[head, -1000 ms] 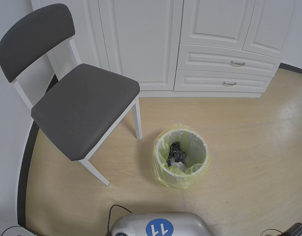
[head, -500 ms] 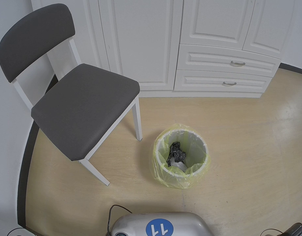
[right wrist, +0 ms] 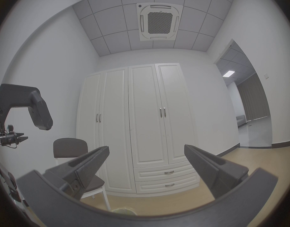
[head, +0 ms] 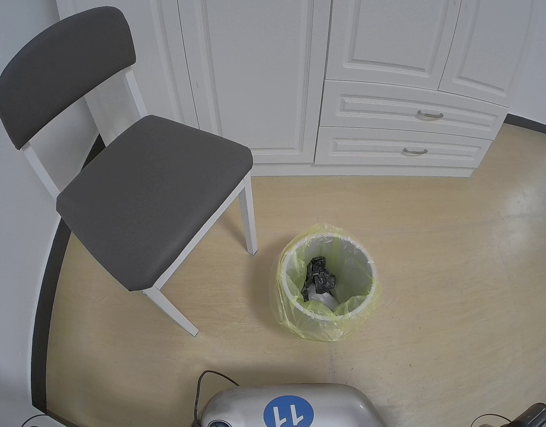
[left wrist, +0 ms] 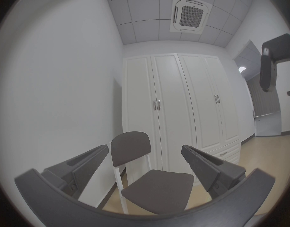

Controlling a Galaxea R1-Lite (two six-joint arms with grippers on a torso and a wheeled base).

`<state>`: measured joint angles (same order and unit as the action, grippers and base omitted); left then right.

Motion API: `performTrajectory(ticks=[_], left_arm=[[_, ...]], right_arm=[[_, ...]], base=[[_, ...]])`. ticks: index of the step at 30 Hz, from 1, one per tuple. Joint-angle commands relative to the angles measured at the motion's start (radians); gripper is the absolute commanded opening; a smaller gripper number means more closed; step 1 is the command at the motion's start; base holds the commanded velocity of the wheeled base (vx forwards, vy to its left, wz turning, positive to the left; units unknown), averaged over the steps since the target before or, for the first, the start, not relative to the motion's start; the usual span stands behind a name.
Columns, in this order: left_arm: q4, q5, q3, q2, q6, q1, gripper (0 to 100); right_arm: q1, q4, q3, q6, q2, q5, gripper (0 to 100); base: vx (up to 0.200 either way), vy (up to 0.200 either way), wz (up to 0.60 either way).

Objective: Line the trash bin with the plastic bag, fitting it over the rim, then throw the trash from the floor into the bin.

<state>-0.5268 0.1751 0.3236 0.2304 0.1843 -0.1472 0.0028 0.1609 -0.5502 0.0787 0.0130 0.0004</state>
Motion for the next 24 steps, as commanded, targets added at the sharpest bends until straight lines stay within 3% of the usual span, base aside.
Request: performTrajectory(ticks=[1,24], left_arm=[[0.045,0.0,-0.032,-0.105,-0.039,0.012,100],[0.057,0.006,-0.09,-0.131,-0.074,-0.002,100]], right_arm=[[0.0,0.0,0.001,0.0,-0.011,0.0,100],[0.0,0.0,0.019,-0.002,-0.011,0.0,100]], base=[[0.0,0.0,0.0],[0.0,0.0,0.0]])
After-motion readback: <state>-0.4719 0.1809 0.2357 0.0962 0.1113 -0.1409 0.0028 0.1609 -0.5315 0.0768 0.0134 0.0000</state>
